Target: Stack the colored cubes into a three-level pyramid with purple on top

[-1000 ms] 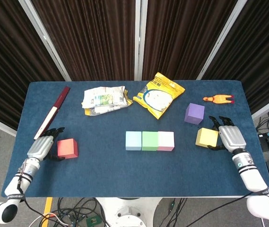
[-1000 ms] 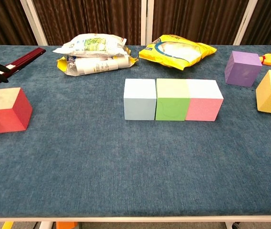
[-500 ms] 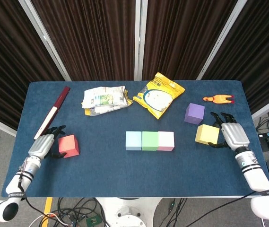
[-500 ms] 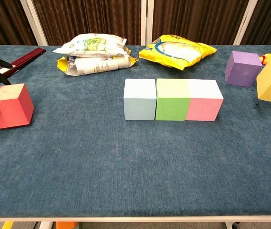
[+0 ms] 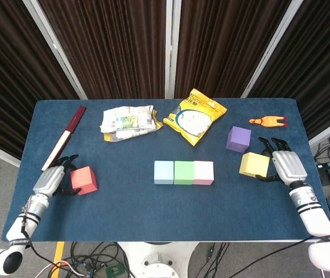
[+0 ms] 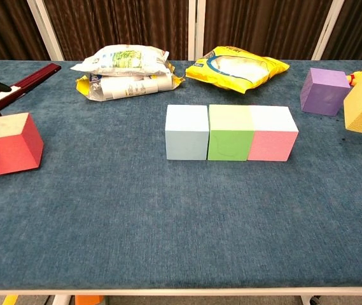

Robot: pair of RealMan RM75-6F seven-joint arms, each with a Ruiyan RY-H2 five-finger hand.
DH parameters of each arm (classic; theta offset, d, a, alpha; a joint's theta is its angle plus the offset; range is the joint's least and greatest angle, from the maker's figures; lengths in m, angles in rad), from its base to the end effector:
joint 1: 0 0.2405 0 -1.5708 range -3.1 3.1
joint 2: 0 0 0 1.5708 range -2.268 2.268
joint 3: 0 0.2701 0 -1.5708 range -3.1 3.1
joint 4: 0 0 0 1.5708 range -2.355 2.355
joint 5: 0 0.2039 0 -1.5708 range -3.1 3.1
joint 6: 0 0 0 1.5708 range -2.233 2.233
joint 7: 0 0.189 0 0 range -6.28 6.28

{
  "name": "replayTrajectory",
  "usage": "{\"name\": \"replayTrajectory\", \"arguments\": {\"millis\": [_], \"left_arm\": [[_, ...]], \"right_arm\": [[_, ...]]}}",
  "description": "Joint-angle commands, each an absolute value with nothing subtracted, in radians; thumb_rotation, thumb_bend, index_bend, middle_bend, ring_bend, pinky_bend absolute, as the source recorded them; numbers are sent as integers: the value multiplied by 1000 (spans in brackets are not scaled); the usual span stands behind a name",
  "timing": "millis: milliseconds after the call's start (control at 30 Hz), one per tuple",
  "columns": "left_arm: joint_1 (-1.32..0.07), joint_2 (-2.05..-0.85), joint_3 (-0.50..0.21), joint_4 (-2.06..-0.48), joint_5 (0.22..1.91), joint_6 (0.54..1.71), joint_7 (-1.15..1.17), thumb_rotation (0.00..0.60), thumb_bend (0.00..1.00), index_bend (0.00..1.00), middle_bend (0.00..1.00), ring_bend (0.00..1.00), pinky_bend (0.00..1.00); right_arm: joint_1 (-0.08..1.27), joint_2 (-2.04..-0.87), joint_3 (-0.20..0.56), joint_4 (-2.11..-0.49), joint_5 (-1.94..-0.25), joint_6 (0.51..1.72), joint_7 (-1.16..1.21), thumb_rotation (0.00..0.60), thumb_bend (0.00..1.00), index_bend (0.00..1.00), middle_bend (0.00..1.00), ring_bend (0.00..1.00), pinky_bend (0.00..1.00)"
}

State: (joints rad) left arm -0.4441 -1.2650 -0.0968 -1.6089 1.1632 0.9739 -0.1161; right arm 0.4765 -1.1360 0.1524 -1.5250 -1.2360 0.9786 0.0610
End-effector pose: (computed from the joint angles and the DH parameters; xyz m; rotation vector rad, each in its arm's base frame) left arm -0.2821 0.3258 0.0537 -1.5108 -1.4306 -0.8991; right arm -0.2871 -0.3654 0.1274 1.5695 -1.0965 0.8396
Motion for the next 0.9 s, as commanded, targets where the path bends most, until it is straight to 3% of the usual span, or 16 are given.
{"name": "replayTrajectory", "arguments": {"millis": [33, 267, 533, 733, 900], "left_arm": [[-437, -1261, -96, -1619, 1185, 989, -125, 600, 212, 74, 395, 15, 37], [-435, -1229, -99, -1659, 1301, 1045, -158, 600, 221, 75, 425, 28, 63], [-490, -1186, -129, -1652, 1397, 1023, -257, 600, 222, 75, 447, 33, 90], [-544, -1173, -153, -1647, 1397, 968, -289, 600, 221, 75, 448, 34, 90], [-604, -1186, -190, -1667, 1302, 896, -227, 600, 222, 61, 474, 58, 90]], "right_arm": [[476, -1133, 154, -1533, -1242, 985, 60, 600, 84, 0, 414, 0, 0], [478, -1100, 163, -1594, -1291, 1013, 87, 600, 84, 0, 421, 0, 0], [509, -1045, 170, -1668, -1354, 984, 146, 600, 85, 0, 426, 0, 0], [555, -1008, 182, -1700, -1380, 925, 195, 600, 85, 0, 426, 0, 0], [598, -1024, 196, -1691, -1367, 888, 178, 600, 84, 0, 426, 1, 0]]}}
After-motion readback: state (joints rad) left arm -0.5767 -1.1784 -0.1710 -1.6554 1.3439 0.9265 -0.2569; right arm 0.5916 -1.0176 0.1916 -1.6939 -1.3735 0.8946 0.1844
